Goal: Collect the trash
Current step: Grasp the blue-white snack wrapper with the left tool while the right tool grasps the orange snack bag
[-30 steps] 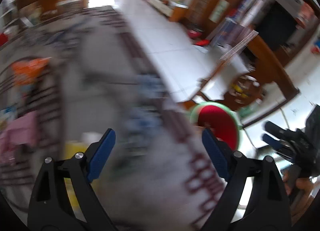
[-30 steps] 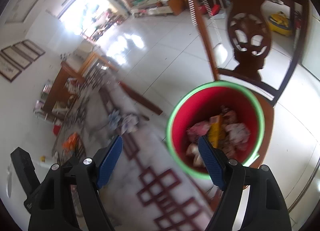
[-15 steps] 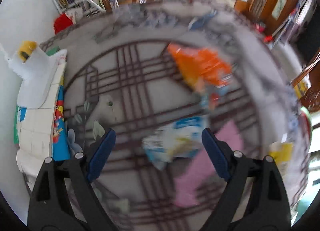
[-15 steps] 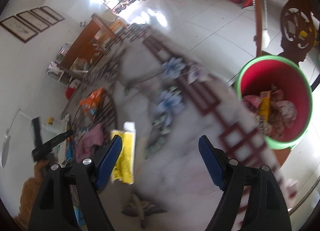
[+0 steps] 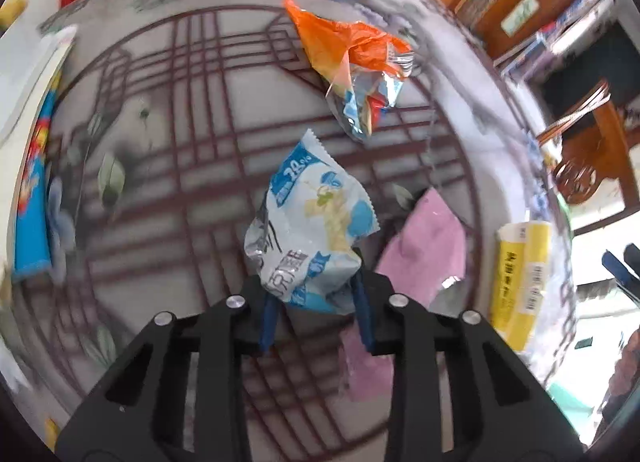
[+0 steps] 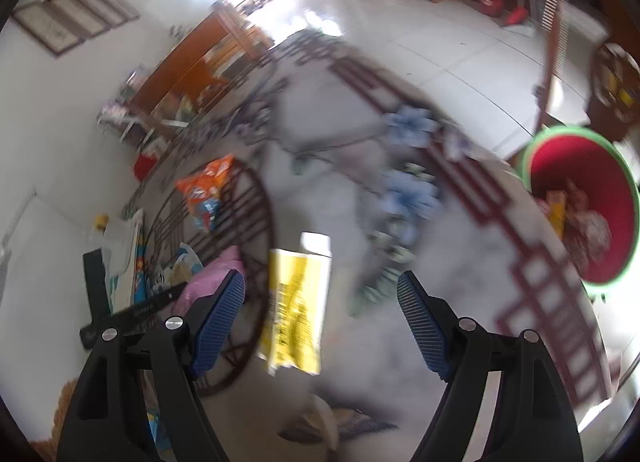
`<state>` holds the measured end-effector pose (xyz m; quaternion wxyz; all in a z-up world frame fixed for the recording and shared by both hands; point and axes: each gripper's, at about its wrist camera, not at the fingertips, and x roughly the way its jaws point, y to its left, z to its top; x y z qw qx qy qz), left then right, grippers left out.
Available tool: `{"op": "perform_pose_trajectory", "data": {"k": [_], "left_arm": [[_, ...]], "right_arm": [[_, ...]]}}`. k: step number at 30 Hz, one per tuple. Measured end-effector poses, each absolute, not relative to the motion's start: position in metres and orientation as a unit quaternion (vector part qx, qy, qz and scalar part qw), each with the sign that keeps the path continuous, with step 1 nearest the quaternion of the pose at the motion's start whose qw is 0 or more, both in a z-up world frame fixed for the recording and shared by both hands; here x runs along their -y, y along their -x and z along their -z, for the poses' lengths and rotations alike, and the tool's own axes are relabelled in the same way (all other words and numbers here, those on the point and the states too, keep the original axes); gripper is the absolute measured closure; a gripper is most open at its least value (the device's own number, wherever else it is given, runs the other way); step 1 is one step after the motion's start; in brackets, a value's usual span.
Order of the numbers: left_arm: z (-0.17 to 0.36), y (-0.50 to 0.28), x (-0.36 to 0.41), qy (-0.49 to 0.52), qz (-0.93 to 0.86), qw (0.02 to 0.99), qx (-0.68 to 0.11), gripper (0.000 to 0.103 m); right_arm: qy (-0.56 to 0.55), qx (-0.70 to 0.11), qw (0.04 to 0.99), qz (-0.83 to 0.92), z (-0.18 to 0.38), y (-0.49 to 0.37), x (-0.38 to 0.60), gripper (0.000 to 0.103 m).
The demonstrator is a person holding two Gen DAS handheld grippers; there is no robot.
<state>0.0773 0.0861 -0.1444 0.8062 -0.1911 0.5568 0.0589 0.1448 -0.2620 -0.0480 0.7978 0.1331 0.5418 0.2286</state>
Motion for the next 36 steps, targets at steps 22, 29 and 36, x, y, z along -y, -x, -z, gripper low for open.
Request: {"op": "perform_pose_trajectory", "data": {"k": [22, 29, 36], "left_arm": [[0.137, 0.005, -0.131, 0.324, -0.115, 0.808, -0.48, 0.042], [0.137, -0.022, -0.119, 0.279, -0.046, 0.821, -0.496, 0.035], [0.144, -0.045, -0.109, 0.231, -0.025, 0.82, -0.523, 0.026]], "right_arm": [[0.031, -0.604, 0.733, -0.312, 0.134, -0.273, -0.023, 0.054], [0.027, -0.571, 0.733, -0.368, 0.109, -0.258, -0.002, 0.055], [0.002, -0.574, 0.72, -0.39, 0.075, -0.214, 0.065, 0.054]]}}
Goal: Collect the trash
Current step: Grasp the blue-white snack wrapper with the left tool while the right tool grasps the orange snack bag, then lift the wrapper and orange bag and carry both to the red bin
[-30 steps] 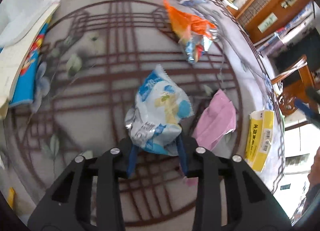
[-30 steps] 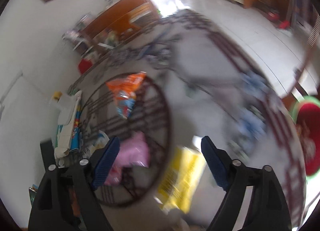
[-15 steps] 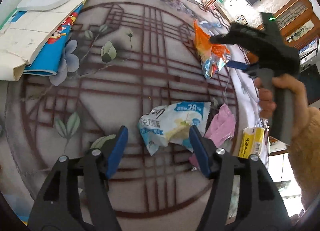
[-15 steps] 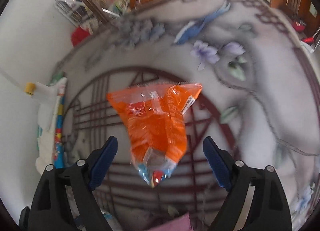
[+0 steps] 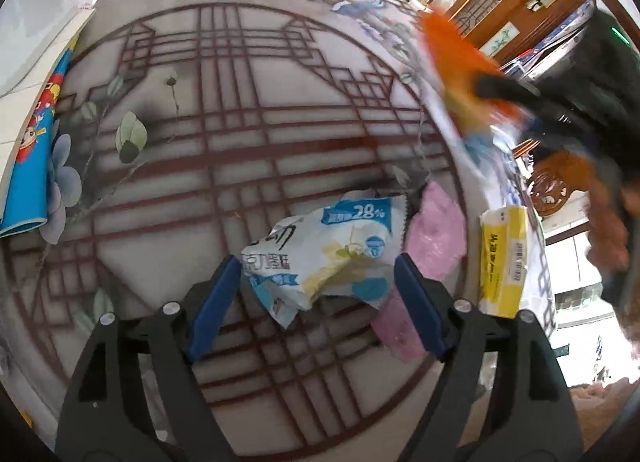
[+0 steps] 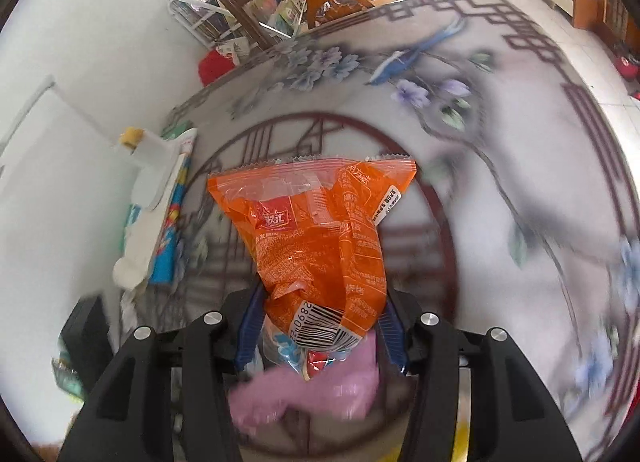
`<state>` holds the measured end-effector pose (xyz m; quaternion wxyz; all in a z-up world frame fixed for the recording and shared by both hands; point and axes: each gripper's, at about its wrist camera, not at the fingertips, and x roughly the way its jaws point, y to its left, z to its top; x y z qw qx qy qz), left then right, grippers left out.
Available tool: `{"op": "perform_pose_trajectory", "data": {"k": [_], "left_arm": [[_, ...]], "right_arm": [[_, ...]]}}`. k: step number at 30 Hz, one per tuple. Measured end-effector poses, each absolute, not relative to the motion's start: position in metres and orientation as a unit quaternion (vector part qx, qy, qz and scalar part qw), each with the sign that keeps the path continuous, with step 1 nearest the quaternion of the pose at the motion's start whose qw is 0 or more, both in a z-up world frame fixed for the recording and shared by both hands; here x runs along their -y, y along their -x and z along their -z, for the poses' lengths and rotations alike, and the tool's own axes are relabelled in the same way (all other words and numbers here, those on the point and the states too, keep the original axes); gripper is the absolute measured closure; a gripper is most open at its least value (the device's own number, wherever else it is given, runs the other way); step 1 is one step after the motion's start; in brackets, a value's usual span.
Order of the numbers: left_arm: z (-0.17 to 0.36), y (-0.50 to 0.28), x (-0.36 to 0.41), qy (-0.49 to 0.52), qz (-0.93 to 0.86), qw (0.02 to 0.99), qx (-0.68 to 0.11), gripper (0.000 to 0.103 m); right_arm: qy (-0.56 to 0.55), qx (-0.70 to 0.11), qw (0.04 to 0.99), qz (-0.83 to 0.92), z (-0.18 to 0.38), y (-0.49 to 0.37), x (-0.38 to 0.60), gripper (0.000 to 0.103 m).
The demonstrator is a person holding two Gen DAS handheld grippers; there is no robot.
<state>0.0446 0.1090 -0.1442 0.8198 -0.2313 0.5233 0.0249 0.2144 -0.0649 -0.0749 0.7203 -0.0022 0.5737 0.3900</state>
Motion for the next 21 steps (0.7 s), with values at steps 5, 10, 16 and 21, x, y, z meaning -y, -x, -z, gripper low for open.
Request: {"op": "perform_pose_trajectory", "data": {"k": [5, 10, 16, 21], "left_arm": [[0.149, -0.048, -0.111, 0.266, -0.04, 0.813, -0.516, 0.032], [0.153, -0.035, -0.117, 0.31, -0.064, 0.802, -0.506, 0.071], [0.12, -0.017, -0.098, 0.299, -0.098, 0.827, -0.466, 0.077], [0.081, -0.007, -0.07, 0.283, -0.105, 0.855, -0.421, 0.077]], "right_arm": [[-0.012, -0.565, 0.737, -0.371, 0.063, -0.179, 0.111, 0.053], [-0.023, -0.552, 0.755, -0.353, 0.06, -0.148, 0.148, 0.053], [-0.05, -0.519, 0.788, -0.328, 0.046, -0.121, 0.193, 0.053], [-0.076, -0.516, 0.797, -0.305, 0.048, -0.11, 0.225, 0.053]]}}
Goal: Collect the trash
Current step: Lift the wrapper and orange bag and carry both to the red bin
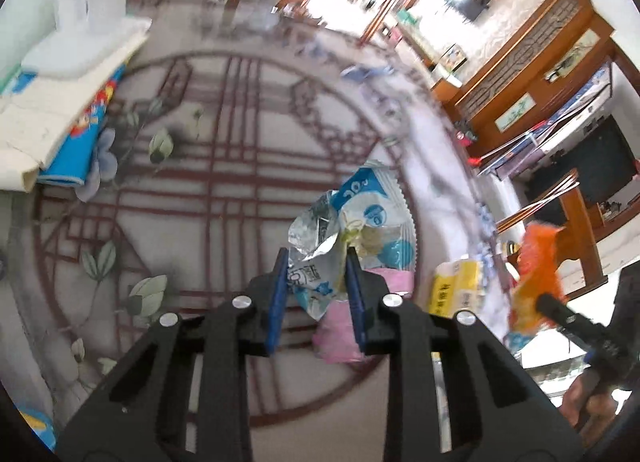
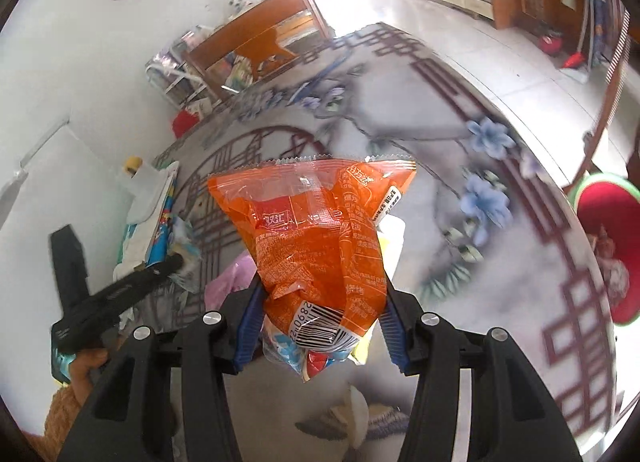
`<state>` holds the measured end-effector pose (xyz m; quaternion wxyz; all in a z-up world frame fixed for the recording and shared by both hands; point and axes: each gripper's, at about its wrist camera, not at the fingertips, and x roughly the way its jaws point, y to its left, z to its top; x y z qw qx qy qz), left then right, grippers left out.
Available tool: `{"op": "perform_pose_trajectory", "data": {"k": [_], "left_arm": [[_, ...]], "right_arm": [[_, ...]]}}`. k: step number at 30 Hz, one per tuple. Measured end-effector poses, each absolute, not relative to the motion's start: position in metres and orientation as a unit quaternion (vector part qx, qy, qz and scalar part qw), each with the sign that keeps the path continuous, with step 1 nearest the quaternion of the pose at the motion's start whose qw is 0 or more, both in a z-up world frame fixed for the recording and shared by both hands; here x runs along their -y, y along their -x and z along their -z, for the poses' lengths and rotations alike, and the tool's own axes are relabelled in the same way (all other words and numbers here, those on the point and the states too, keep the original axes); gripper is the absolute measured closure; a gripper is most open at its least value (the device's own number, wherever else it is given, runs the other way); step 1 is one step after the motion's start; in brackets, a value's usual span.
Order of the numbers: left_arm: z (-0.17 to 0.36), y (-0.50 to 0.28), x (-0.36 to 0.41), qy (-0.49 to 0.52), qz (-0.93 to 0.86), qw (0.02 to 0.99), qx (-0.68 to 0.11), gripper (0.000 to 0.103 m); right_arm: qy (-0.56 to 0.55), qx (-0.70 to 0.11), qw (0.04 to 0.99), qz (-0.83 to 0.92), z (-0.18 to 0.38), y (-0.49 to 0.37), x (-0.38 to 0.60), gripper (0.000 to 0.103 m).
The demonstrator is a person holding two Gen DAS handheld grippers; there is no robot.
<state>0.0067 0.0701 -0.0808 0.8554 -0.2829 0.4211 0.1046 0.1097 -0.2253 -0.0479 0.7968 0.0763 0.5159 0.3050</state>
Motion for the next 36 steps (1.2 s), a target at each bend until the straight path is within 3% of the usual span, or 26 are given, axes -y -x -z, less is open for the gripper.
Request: {"op": "perform_pose_trajectory", "data": {"k": [12, 36], "left_arm": [[0.046, -0.022, 0.018, 0.242, -0.031, 0.88, -0.407, 0.076], [0.051, -0.057, 0.122, 0.195, 0.073, 0.87, -0.448, 0.076]], "right_arm": [[-0.09, -0.493, 0.816, -0.288, 0.034, -0.094, 0.267, 0.053], [-0.153, -0.49, 0.831, -0.213, 0.042, -0.098, 0.362, 0.053]]}}
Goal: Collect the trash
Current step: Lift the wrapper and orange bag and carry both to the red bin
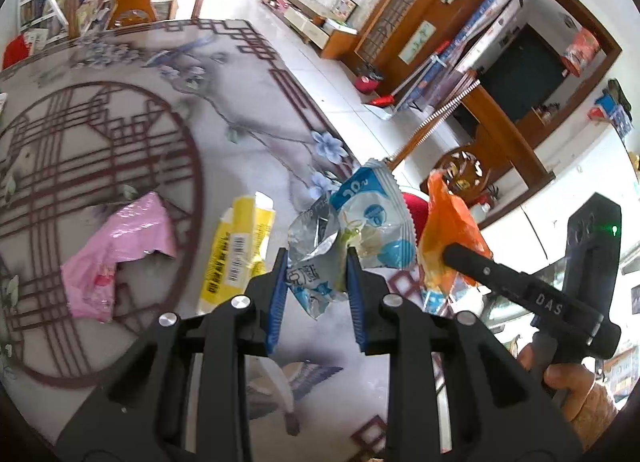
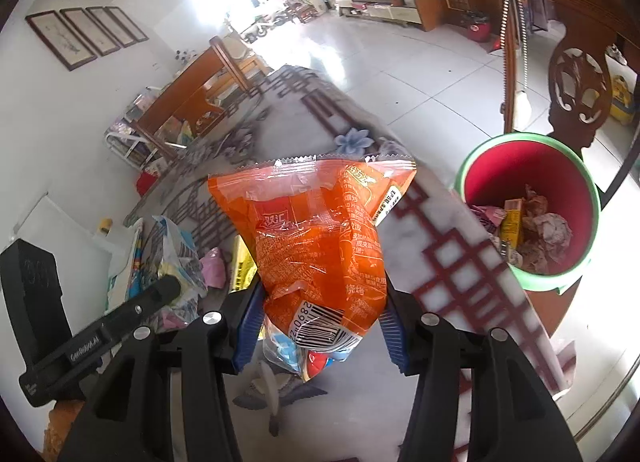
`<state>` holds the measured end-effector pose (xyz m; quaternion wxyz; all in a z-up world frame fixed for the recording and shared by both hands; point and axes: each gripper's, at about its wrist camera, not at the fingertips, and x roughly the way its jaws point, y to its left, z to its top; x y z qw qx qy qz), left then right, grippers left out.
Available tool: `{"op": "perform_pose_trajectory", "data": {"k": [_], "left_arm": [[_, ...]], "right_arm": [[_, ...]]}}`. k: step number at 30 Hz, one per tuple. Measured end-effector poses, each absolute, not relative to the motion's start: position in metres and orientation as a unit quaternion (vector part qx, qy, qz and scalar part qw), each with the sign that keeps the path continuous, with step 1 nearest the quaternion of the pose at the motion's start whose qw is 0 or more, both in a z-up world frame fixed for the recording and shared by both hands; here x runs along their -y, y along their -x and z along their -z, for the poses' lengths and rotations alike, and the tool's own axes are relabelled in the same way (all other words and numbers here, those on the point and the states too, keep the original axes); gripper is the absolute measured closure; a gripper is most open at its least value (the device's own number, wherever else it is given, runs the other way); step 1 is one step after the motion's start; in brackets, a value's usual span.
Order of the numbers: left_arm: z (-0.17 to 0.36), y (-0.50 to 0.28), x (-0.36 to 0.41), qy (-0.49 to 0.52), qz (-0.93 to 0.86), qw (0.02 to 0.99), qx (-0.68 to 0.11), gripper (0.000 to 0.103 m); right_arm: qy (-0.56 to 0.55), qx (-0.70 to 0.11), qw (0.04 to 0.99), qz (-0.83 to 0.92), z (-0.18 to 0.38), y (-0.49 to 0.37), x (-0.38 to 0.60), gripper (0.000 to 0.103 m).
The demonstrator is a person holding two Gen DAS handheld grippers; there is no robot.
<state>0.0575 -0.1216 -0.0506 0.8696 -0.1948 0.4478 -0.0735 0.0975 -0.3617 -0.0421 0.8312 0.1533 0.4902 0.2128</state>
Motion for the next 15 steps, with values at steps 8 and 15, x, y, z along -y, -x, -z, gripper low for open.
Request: {"op": "perform_pose_trajectory", "data": {"k": [8, 15], "left_arm": [[0.052, -0.071, 0.133, 0.189, 0.088, 0.867, -0.453, 0.076], [0.051, -0.084, 0.143, 0.184, 0.099, 0.866, -0.455, 0.076]], "right_arm": [[-0.166, -0.488, 0.834, -0.195, 0.042, -0.105, 0.382, 0.053], [-0.172, -0.486, 0.839, -0.175, 0.042, -0.113, 0.4, 0.053]]}}
